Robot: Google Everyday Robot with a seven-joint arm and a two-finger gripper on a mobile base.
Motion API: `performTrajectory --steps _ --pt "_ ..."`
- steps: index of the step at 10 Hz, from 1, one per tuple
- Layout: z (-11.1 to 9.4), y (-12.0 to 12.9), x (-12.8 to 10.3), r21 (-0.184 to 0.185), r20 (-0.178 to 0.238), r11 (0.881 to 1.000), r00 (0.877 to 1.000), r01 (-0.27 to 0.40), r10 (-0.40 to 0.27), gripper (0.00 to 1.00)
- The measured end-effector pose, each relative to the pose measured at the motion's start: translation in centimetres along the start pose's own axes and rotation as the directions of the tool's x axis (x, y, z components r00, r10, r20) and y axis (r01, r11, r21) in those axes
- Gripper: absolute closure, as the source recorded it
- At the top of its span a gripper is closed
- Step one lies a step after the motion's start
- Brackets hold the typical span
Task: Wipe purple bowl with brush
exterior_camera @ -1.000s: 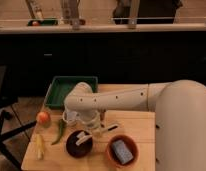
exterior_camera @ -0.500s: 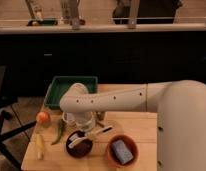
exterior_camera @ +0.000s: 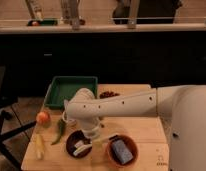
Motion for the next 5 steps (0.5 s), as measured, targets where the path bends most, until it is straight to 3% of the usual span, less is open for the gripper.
performTrajectory --steps 5 --pt "1.2 -2.4 2.0 -0.031 -0.043 0.998 0.998 -0.056 0.055 0.99"
